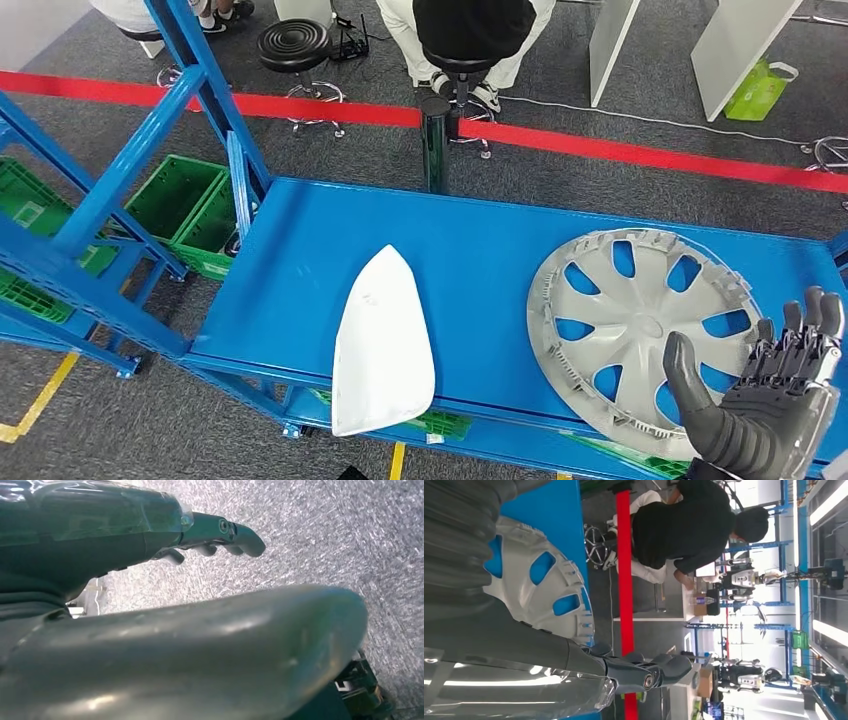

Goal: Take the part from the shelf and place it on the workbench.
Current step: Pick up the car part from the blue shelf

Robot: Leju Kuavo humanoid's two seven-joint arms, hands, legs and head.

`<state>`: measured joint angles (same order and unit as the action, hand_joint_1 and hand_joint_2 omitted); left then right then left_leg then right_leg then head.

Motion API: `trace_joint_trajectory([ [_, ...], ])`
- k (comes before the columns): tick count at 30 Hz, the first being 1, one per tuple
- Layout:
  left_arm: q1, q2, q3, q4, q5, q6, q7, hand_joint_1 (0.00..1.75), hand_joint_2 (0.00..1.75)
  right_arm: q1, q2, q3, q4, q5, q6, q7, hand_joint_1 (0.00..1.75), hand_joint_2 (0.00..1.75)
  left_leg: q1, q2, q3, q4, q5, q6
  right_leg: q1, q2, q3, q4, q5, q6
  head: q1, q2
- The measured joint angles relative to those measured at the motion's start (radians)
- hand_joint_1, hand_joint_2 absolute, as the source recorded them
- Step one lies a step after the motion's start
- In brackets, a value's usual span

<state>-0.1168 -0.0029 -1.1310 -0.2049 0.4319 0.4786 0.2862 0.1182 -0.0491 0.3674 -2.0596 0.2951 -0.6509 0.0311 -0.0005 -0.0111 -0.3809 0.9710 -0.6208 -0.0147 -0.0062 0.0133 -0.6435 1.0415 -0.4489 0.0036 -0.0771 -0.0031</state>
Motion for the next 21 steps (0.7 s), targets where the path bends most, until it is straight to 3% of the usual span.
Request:
trace_joint_trajectory([
  [2, -0.001, 0.0, 0.0, 0.0, 0.0, 0.001, 0.0, 0.0, 0.0, 0.0, -0.001, 0.001, 0.0, 0.01, 0.0, 0.003, 0.0, 0.0, 0.0, 0.002, 0.003, -0.001, 0.002, -0.001, 0.0, 0.001, 0.004, -0.001, -0.006, -0.005, 0.0, 0.0],
  [6, -0.008, -0.001, 0.0, 0.0, 0.003, 0.001, 0.0, 0.0, 0.0, -0.011, -0.018, 0.006, 0.0, 0.072, 0.0, 0.076, 0.0, 1.75, 0.0, 0.005, 0.008, -0.013, -0.004, -0.002, 0.001, 0.002, 0.004, -0.001, -0.009, -0.008, 0.0, 0.0],
  [8, -0.009, -0.001, 0.0, 0.0, 0.006, 0.0, 0.001, 0.0, 0.0, -0.035, -0.053, 0.02, 0.001, 0.157, 0.002, 0.21, 0.0, 1.75, 0.001, 0.006, 0.018, -0.031, -0.017, -0.003, 0.003, 0.001, 0.003, 0.0, -0.009, -0.009, 0.0, 0.0],
  [11, -0.009, -0.002, 0.0, 0.0, 0.005, -0.006, 0.001, 0.0, 0.0, -0.09, -0.141, 0.051, 0.001, 0.271, 0.035, 0.492, 0.0, 1.75, 0.002, 0.008, 0.028, -0.044, -0.026, 0.0, 0.003, 0.0, 0.006, -0.001, -0.006, -0.008, 0.001, 0.0],
  [13, -0.01, -0.001, 0.0, 0.0, -0.003, -0.012, 0.001, 0.0, 0.0, -0.128, -0.208, 0.064, 0.001, 0.275, 0.103, 0.602, 0.0, 1.75, 0.0, 0.009, 0.03, -0.044, -0.024, 0.003, 0.001, 0.001, 0.008, -0.003, -0.002, -0.006, 0.001, 0.0],
  [18, -0.01, 0.002, -0.008, 0.0, -0.034, -0.022, 0.001, 0.0, 0.0, -0.194, -0.337, 0.048, 0.031, 0.277, 0.375, 0.647, 0.0, 1.75, -0.002, 0.009, 0.031, -0.044, -0.021, 0.007, -0.001, 0.002, 0.013, -0.009, 0.004, -0.001, 0.001, 0.0],
  [21, -0.01, 0.003, -0.019, 0.0, -0.046, -0.022, 0.001, 0.0, 0.0, -0.224, -0.39, 0.013, 0.076, 0.268, 0.455, 0.648, 0.0, 1.75, -0.002, 0.008, 0.031, -0.044, -0.02, 0.008, -0.001, 0.002, 0.014, -0.01, 0.005, -0.001, 0.001, 0.0],
])
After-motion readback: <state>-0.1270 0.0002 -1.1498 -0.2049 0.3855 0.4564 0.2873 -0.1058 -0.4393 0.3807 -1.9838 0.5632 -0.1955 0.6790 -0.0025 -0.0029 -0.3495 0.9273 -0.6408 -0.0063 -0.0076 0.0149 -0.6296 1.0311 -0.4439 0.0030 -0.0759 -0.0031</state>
